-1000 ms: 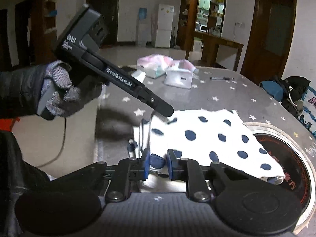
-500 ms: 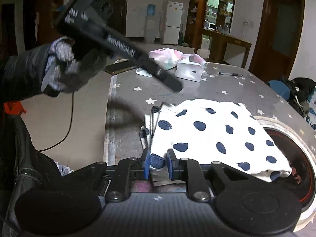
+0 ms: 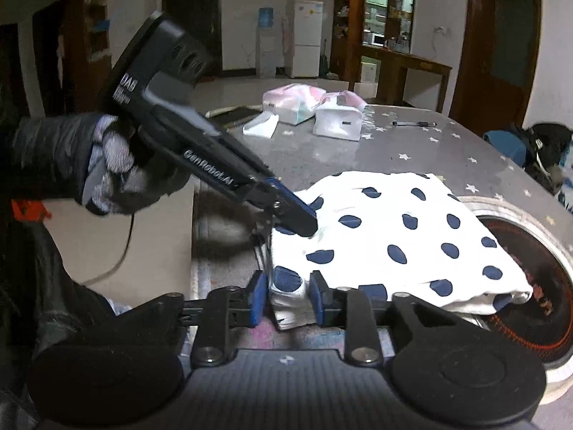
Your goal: Fold clothes
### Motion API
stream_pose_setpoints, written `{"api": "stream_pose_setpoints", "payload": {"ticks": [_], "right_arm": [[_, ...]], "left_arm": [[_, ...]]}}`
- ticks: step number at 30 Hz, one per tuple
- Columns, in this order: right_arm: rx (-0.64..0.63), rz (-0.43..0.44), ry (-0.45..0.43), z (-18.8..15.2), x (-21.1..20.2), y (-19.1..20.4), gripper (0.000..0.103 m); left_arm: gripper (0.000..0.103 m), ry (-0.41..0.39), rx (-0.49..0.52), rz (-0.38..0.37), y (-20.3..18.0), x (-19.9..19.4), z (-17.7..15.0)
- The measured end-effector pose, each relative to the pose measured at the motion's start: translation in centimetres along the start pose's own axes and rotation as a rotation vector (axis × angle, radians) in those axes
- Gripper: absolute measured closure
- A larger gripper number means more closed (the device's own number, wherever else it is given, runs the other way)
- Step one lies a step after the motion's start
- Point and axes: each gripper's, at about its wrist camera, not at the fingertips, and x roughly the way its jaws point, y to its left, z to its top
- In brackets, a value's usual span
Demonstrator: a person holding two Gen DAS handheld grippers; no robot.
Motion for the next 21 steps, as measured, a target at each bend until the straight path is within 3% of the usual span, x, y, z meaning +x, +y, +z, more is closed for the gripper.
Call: {"api": "stream_pose_setpoints", "payload": {"ticks": [1,5,10,15,21], "right_arm": [[0.019,-0.006,-0.014,0.1,-0.3,-0.4,0.059],[0.101,-0.034,-0.064,0.3,-1.4,-2.0,0.049],[0.179,-0.099,-0.112,0.4,-2.1,-4.3,0.012],[0.248,-0.163,-0.17,0.8,-1.8,-6.7,0.0],[0.312,-0.18,-0.19,1.5,-0.3,-9.3,0.0]], "left_arm": [[0.091,-0.005,0.003,-0.001,-0.1,-0.1,0.1],[0.084,-0.029,0.023,-0.025,-1.3,-0.3,0.6],[0.081,-0.013,0.02,-0.04,-1.8,0.7,0.5],[0.074,-0.005,0.023,-0.04,-1.8,0.8,0.0],[0.066,-0.002,0.021,-0.042,-1.7,0.8,-0.2]]}}
